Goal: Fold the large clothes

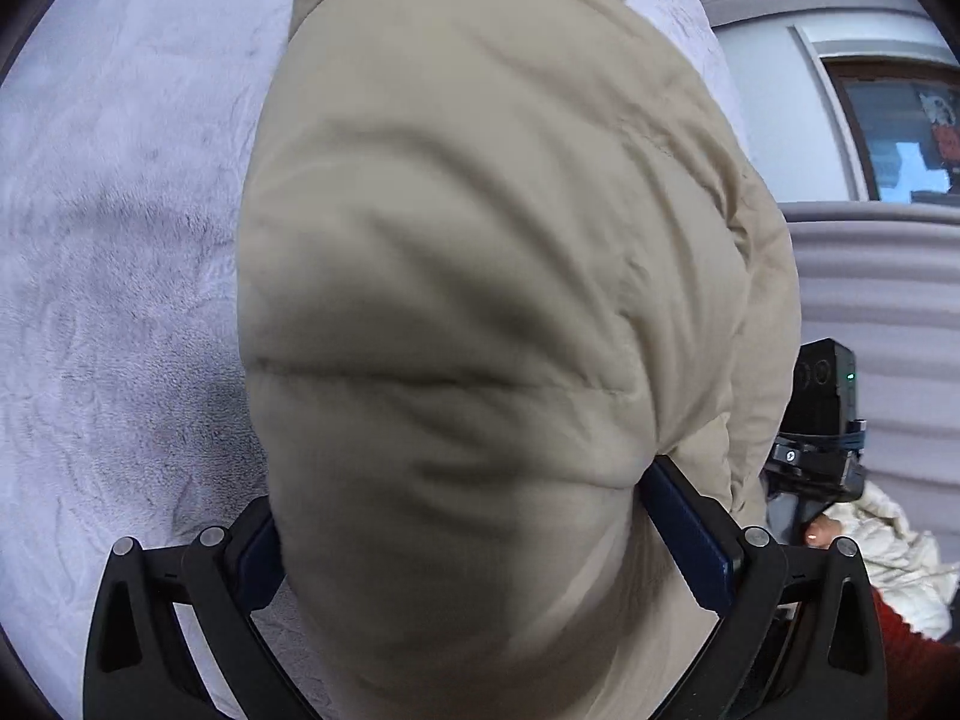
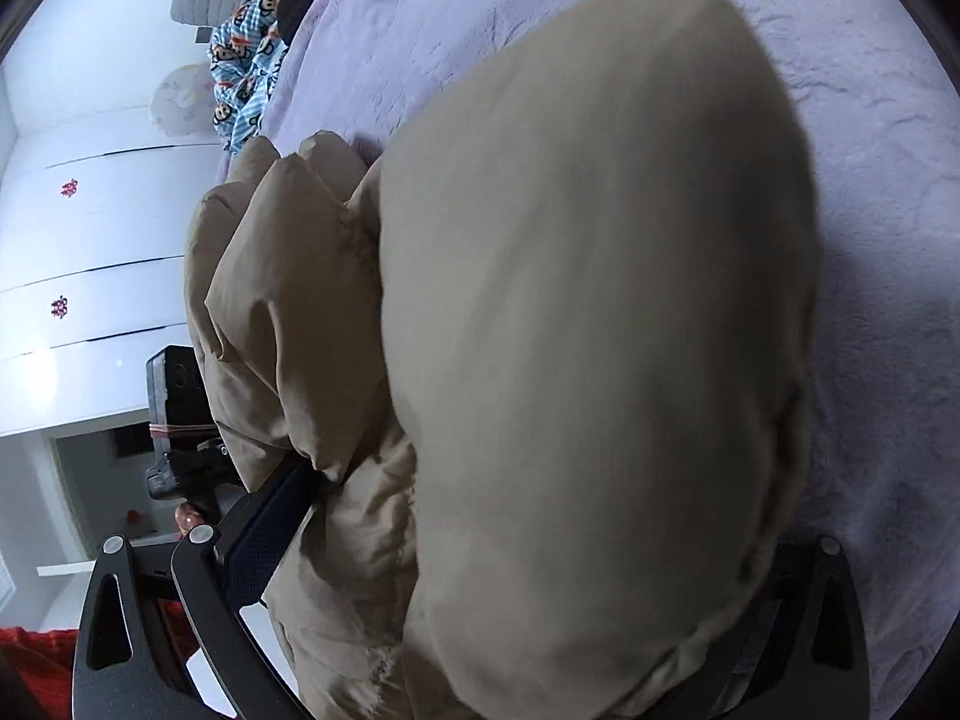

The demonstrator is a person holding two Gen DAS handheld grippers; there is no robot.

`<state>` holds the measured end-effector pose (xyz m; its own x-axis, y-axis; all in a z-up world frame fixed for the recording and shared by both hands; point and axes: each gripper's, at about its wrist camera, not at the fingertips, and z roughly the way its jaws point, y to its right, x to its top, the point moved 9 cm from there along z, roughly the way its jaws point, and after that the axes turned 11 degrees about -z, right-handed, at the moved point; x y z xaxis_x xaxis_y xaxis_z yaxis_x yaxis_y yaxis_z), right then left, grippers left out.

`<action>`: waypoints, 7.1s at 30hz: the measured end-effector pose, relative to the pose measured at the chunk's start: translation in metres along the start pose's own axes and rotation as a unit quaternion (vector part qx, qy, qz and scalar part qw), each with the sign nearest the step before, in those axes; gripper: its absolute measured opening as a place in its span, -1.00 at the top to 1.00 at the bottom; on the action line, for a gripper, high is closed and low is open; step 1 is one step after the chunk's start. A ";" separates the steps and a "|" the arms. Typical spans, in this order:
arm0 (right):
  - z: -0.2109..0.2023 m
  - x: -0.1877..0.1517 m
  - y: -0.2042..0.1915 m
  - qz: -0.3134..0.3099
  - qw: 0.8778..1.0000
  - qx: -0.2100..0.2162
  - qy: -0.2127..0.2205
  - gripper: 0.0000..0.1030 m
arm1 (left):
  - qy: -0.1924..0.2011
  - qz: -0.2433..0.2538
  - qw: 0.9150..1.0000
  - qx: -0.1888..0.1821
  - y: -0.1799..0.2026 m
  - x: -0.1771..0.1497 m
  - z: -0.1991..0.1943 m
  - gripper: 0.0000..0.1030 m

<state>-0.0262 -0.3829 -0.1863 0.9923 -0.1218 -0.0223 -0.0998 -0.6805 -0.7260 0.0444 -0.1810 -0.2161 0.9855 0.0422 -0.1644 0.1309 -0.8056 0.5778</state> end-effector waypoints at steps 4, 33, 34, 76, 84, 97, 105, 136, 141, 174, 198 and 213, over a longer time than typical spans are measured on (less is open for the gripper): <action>-0.001 0.000 0.003 0.029 0.999 -0.002 0.013 -0.96 | 0.033 0.018 0.999 0.033 0.019 -0.002 -0.005 -0.81; 0.057 0.046 -0.156 -0.061 0.994 0.031 0.080 0.01 | 0.171 0.072 0.981 0.060 -0.023 0.022 -0.171 -0.35; 0.068 0.047 -0.167 -0.063 0.994 0.030 0.082 0.01 | 0.174 0.070 0.980 0.060 -0.034 0.028 -0.181 -0.35; 0.248 0.076 -0.288 -0.177 0.964 -0.194 0.028 0.46 | 0.265 0.010 0.947 0.180 -0.236 0.125 -0.270 -0.51; 0.270 0.073 -0.241 -0.124 0.975 -0.181 0.023 0.45 | 0.291 0.043 0.934 0.201 -0.228 0.193 -0.291 -0.51; 0.231 0.104 -0.248 -0.129 0.968 -0.200 0.077 0.45 | 0.265 0.043 0.934 0.235 -0.229 0.221 -0.238 -0.60; 0.232 0.159 -0.265 -0.152 0.950 -0.248 0.113 0.45 | 0.269 0.041 0.931 0.242 -0.231 0.223 -0.236 -0.64; 0.214 0.050 -0.260 -0.088 0.972 -0.208 0.065 0.16 | 0.187 0.035 0.959 0.211 -0.239 0.057 -0.255 -0.72; 0.211 0.014 -0.256 -0.064 0.975 -0.202 0.061 -0.03 | 0.182 0.035 0.960 0.212 -0.236 0.030 -0.260 -0.73; 0.114 -0.035 -0.373 -0.231 0.898 -0.316 0.200 -0.99 | 0.343 0.002 0.902 0.261 -0.193 -0.068 -0.380 -1.00; 0.078 -0.043 -0.398 -0.238 0.888 -0.322 0.226 -0.99 | 0.377 -0.002 0.890 0.257 -0.160 -0.100 -0.413 -1.00; 0.080 -0.043 -0.399 -0.237 0.888 -0.322 0.226 -0.99 | 0.377 -0.010 0.890 0.256 -0.158 -0.100 -0.414 -1.00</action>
<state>-0.0234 -0.0487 0.0496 0.8184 0.1099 0.5640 0.1554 -0.9873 -0.0332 -0.0300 0.1863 0.0398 0.8010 0.2879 0.5249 0.2724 -0.9560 0.1087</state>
